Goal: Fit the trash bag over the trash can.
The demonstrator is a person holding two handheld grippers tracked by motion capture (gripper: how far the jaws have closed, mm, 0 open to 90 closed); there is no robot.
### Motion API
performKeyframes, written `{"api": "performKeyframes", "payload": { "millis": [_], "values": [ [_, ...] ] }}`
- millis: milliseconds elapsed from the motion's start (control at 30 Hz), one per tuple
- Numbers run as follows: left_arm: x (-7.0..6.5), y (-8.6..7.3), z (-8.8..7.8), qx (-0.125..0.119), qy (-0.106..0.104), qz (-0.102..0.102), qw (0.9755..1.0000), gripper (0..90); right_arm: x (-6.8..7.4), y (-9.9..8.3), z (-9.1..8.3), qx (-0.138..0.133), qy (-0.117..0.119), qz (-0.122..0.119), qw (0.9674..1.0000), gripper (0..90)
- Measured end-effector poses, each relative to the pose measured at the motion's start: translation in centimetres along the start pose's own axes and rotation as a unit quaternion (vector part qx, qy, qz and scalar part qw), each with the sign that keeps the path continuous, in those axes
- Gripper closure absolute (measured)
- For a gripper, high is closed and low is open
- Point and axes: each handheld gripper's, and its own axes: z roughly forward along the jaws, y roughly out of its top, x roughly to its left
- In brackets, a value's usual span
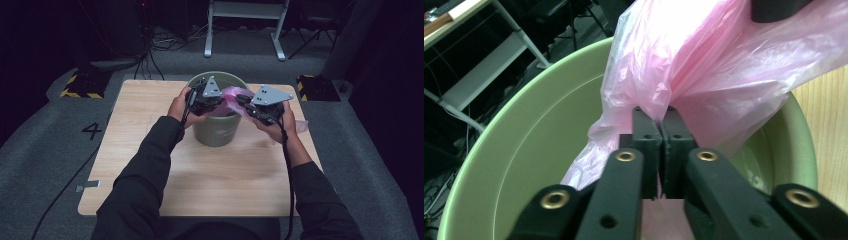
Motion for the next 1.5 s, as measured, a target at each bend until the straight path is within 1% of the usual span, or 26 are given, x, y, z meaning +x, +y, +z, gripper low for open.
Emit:
{"api": "performKeyframes", "payload": {
  "millis": [67, 133, 167, 267, 400, 467, 567, 700, 733, 767, 833, 867, 900, 933, 967, 1033, 1100, 1167, 1200, 1233, 1267, 1333, 1367, 1433, 1467, 1500],
  "values": [
    [0.1, -0.1, 0.1, 0.004, 0.006, -0.001, 1.0000, 89.9, 0.1, 0.0, -0.1, -0.005, 0.001, 0.003, 1.0000, 83.4],
    [0.3, -0.4, 0.1, 0.006, 0.008, -0.008, 0.9999, 90.0, 0.1, -0.1, -0.2, -0.006, 0.000, 0.005, 1.0000, 78.2],
    [0.5, -0.6, 0.1, 0.008, 0.014, -0.011, 0.9998, 90.0, 0.1, -0.1, -0.3, -0.007, -0.002, 0.007, 0.9999, 75.2],
    [0.9, -1.0, 0.0, 0.008, 0.019, -0.021, 0.9996, 90.0, -0.1, -0.4, -0.8, -0.008, -0.006, 0.027, 0.9996, 56.0],
    [1.4, -1.6, -0.3, 0.014, 0.028, -0.031, 0.9990, 90.0, -0.3, -1.2, -1.8, -0.009, 0.002, 0.052, 0.9986, 39.7],
    [1.6, -1.8, -0.4, 0.015, 0.029, -0.034, 0.9989, 90.0, -0.3, -1.7, -2.2, 0.011, -0.002, 0.049, 0.9987, 34.0],
    [2.0, -2.1, -0.5, 0.018, 0.033, -0.038, 0.9986, 90.0, -0.3, -2.6, -2.9, 0.025, 0.012, 0.059, 0.9979, 31.8],
    [2.4, -2.4, -0.5, 0.020, 0.034, -0.042, 0.9983, 90.0, -0.1, -4.0, -3.4, 0.046, 0.029, 0.061, 0.9966, 29.3],
    [2.5, -2.5, -0.6, 0.020, 0.034, -0.043, 0.9983, 90.0, -0.1, -4.3, -3.5, 0.051, 0.029, 0.062, 0.9963, 29.8],
    [2.5, -2.5, -0.6, 0.020, 0.033, -0.046, 0.9982, 90.0, -0.1, -4.8, -3.5, 0.061, 0.032, 0.063, 0.9956, 36.5],
    [2.7, -2.7, -0.7, 0.016, 0.031, -0.052, 0.9980, 90.0, -0.2, -5.4, -3.3, 0.071, 0.038, 0.064, 0.9947, 42.7],
    [2.7, -2.7, -0.8, 0.015, 0.033, -0.053, 0.9979, 90.0, -0.3, -5.8, -3.1, 0.077, 0.043, 0.067, 0.9939, 50.3],
    [2.8, -2.8, -0.8, 0.012, 0.033, -0.055, 0.9979, 89.9, -0.3, -6.0, -3.0, 0.079, 0.043, 0.067, 0.9937, 56.5],
    [2.9, -2.8, -0.9, 0.011, 0.031, -0.058, 0.9978, 90.0, -0.2, -6.2, -2.8, 0.081, 0.041, 0.064, 0.9939, 60.6],
    [2.9, -2.9, -1.0, 0.010, 0.032, -0.058, 0.9978, 89.9, -0.1, -6.4, -2.6, 0.084, 0.045, 0.062, 0.9935, 67.7],
    [3.0, -3.0, -1.1, 0.010, 0.036, -0.059, 0.9975, 89.8, 0.2, -6.6, -2.5, 0.076, 0.045, 0.056, 0.9945, 77.1],
    [3.2, -3.2, -1.2, 0.007, 0.036, -0.066, 0.9971, 89.6, 0.2, -6.7, -2.5, 0.073, 0.045, 0.055, 0.9948, 83.2],
    [3.4, -3.5, -1.4, 0.009, 0.039, -0.069, 0.9968, 88.8, 0.2, -6.7, -2.5, 0.064, 0.040, 0.057, 0.9956, 88.1],
    [3.4, -3.6, -1.4, 0.010, 0.039, -0.069, 0.9968, 86.6, 0.2, -6.6, -2.6, 0.058, 0.040, 0.057, 0.9959, 89.8],
    [3.5, -3.7, -1.5, 0.012, 0.040, -0.070, 0.9967, 85.7, 0.2, -6.6, -2.7, 0.054, 0.036, 0.056, 0.9963, 89.9],
    [3.5, -3.8, -1.5, 0.012, 0.043, -0.072, 0.9964, 83.5, 0.2, -6.5, -2.7, 0.050, 0.036, 0.056, 0.9965, 90.0],
    [3.6, -4.0, -1.7, 0.011, 0.051, -0.078, 0.9956, 72.0, 0.2, -6.3, -2.9, 0.044, 0.034, 0.055, 0.9970, 90.0],
    [3.7, -4.2, -1.8, 0.005, 0.052, -0.083, 0.9951, 67.5, 0.2, -6.2, -3.0, 0.041, 0.031, 0.055, 0.9972, 90.0],
    [3.9, -4.4, -2.3, -0.006, 0.056, -0.102, 0.9931, 52.9, 0.1, -6.1, -3.1, 0.037, 0.034, 0.058, 0.9970, 90.0],
    [3.9, -4.5, -2.6, -0.006, 0.056, -0.108, 0.9926, 44.0, 0.1, -6.1, -3.1, 0.038, 0.031, 0.058, 0.9971, 90.0],
    [4.0, -4.6, -2.8, -0.005, 0.055, -0.111, 0.9923, 37.6, 0.0, -6.1, -3.1, 0.037, 0.032, 0.059, 0.9971, 89.4]
  ]
}}
